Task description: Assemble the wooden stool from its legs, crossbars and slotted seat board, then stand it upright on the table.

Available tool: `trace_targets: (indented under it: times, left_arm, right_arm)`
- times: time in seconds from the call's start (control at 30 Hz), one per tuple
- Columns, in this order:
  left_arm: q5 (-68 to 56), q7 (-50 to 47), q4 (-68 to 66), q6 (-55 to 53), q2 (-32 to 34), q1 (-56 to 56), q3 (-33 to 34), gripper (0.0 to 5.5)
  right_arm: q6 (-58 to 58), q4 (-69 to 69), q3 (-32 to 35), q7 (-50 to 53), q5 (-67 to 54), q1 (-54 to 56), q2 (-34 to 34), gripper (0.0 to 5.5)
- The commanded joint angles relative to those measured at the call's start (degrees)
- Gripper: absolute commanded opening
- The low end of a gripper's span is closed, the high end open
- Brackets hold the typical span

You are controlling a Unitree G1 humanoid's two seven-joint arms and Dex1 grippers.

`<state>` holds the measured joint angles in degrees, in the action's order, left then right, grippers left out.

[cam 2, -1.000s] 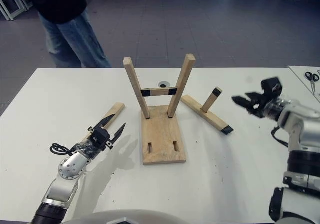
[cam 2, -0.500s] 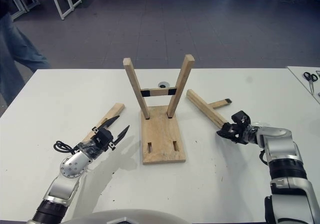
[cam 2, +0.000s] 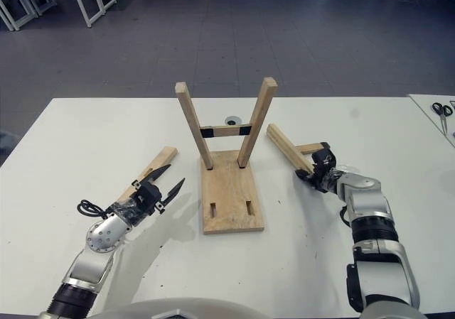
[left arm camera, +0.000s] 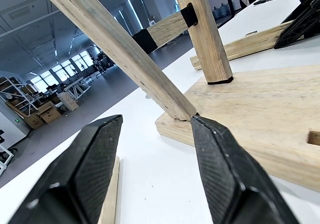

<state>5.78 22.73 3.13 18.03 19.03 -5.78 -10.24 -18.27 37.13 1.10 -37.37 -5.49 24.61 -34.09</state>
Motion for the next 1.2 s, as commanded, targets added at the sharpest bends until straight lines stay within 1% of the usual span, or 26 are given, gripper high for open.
trace_targets:
  times: [0.03,0.13,0.17,0.23,0.33,0.43,0.5,0.6,0.67,0.73,0.77,0.8,0.87,1.0,1.2]
  left_arm:
    - [-2.43,0.72,0.56,-1.56,0.49,2.11,1.95,2.53]
    - [-10.41,2.09,5.29,-7.53,-0.95,2.91,4.09,2.53]
    - [-15.1,2.07,7.56,-11.14,-1.66,3.21,5.7,2.53]
    - [-28.09,0.82,12.38,-20.0,-3.12,4.44,10.51,2.53]
    - [-50.08,-3.3,19.11,-32.08,-3.15,9.23,18.1,2.53]
    - [-69.88,-10.64,24.63,-40.27,-1.63,16.5,21.53,2.53]
    - [-81.68,-17.17,27.44,-43.58,-0.97,20.87,21.76,2.53]
    - [-93.83,-25.59,29.42,-45.29,-1.31,24.42,21.09,2.53]
    - [-97.5,-29.95,29.79,-45.8,-2.37,25.61,19.4,2.53]
    - [-97.88,-31.97,30.49,-47.37,-2.56,26.05,16.36,2.53]
    - [-98.02,-32.9,30.83,-47.89,-2.78,26.21,14.97,2.71]
    - [-98.29,-33.68,30.86,-48.32,-2.94,26.6,13.98,2.76]
    - [-98.42,-34.88,30.5,-48.83,-3.22,27.73,12.66,3.22]
    - [-99.87,-36.47,29.88,-49.24,-3.95,29.61,10.99,3.69]
    - [-100.92,-38.72,28.29,-50.11,-5.03,32.2,8.71,3.69]
  right_arm:
    - [3.11,-1.47,1.58,5.99,1.9,-1.71,0.7,1.05]
    - [5.52,-7.94,6.16,11.01,-0.28,-3.15,1.43,1.02]
    - [5.51,-11.61,8.05,12.42,-1.51,-3.96,1.88,1.02]
    - [6.88,-20.51,10.97,14.51,-3.07,-6.29,2.88,1.02]
    - [6.78,-33.5,13.65,16.84,-5.06,-9.37,4.24,1.02]
    - [5.33,-44.59,15.42,18.09,-6.83,-9.83,4.1,1.02]
    - [2.77,-51.63,16.53,18.09,-9.51,-8.0,3.43,1.02]
    - [-2.13,-60.07,17.12,17.44,-14.54,-3.51,1.69,1.02]
    - [-5.59,-64.53,16.79,16.81,-17.91,-0.63,0.7,1.02]
    - [-8.69,-67.97,15.47,16.25,-21.2,1.54,0.35,1.02]
    - [-10.27,-69.54,14.15,15.84,-22.95,2.51,0.54,1.02]
    - [-11.19,-70.77,12.83,15.39,-24.04,3.02,0.75,1.02]
    - [-12.56,-72.31,10.3,14.24,-25.77,3.31,1.21,1.02]
    - [-13.05,-72.77,6.39,11.71,-27.16,2.42,1.81,1.02]
    - [-9.08,-72.83,-0.54,7.16,-22.93,-0.48,1.55,1.02]
